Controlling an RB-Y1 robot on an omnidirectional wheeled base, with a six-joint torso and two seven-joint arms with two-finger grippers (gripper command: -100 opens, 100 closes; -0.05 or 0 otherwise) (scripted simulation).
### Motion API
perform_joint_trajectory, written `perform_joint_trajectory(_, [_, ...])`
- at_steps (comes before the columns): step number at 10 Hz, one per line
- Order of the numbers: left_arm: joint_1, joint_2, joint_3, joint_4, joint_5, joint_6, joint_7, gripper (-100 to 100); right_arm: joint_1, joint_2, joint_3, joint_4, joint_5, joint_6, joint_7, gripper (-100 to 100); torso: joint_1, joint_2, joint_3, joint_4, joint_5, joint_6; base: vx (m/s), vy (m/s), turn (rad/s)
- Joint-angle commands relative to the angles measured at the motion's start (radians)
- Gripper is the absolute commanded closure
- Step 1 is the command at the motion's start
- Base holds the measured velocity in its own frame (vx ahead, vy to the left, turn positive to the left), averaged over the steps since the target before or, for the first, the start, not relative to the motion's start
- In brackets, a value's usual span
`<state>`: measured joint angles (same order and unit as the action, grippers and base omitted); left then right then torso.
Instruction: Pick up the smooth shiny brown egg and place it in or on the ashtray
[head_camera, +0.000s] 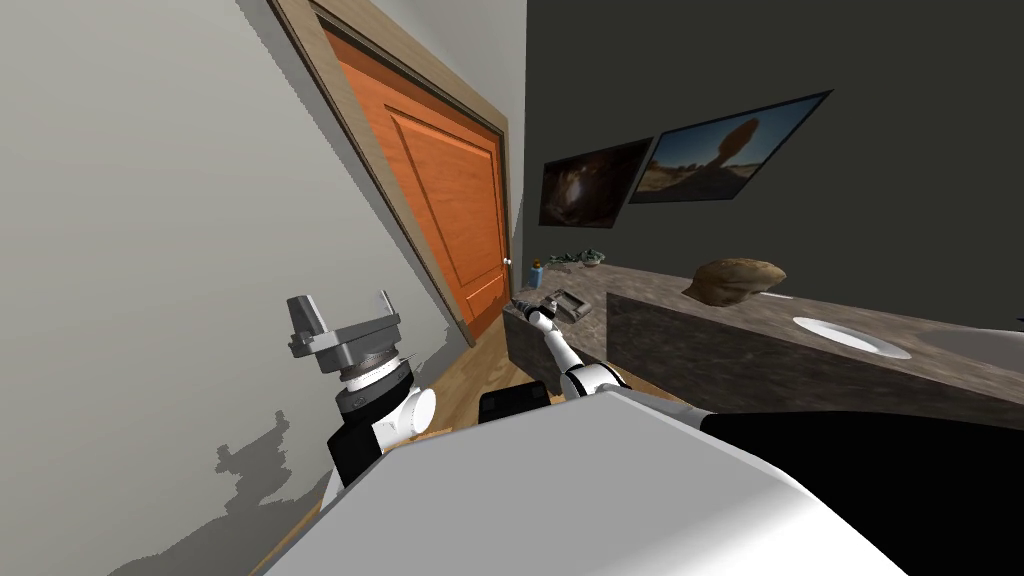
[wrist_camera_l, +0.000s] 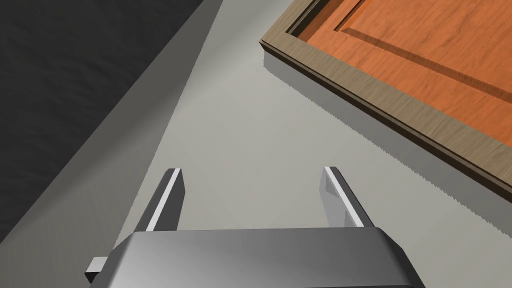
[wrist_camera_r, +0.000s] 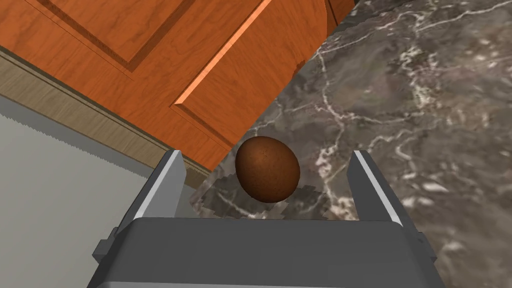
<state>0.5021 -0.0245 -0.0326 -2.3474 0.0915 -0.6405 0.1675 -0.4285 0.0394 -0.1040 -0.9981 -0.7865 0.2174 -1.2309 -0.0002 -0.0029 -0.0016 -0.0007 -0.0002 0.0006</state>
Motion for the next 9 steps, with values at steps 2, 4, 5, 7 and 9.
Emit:
perform_joint_trajectory(2, [0.000,0.000,0.000,0.000,0.000,0.000,0.000,0,-0.006,-0.008,-0.022,0.016,0.002,-0.018,-0.003,-100,0.001,0.002,0.001,0.000,0.000,0.000,0.014,-0.005,0.123])
perform_joint_trajectory(4, [0.000,0.000,0.000,0.000,0.000,0.000,0.000,0,-0.003,-0.010,-0.025,0.015,0.002,-0.020,-0.003,-100,0.000,0.001,0.001,0.000,0.000,0.000,0.026,-0.013,0.152])
perform_joint_trajectory(5, [0.000,0.000,0.000,0.000,0.000,0.000,0.000,0,-0.003,-0.009,-0.028,0.013,0.004,-0.020,-0.004,100,0.001,0.002,0.001,0.000,0.000,0.000,0.000,0.000,0.000])
perform_joint_trajectory(7, [0.000,0.000,0.000,0.000,0.000,0.000,0.000,0,-0.003,-0.010,-0.028,0.013,0.004,-0.020,-0.004,100,0.001,0.003,0.002,0.001,0.000,0.000,0.000,0.000,0.000])
perform_joint_trajectory(9, [0.000,0.000,0.000,0.000,0.000,0.000,0.000,0,-0.003,-0.009,-0.028,0.013,0.004,-0.020,-0.004,100,0.001,0.003,0.002,0.001,0.000,0.000,0.000,0.000,0.000])
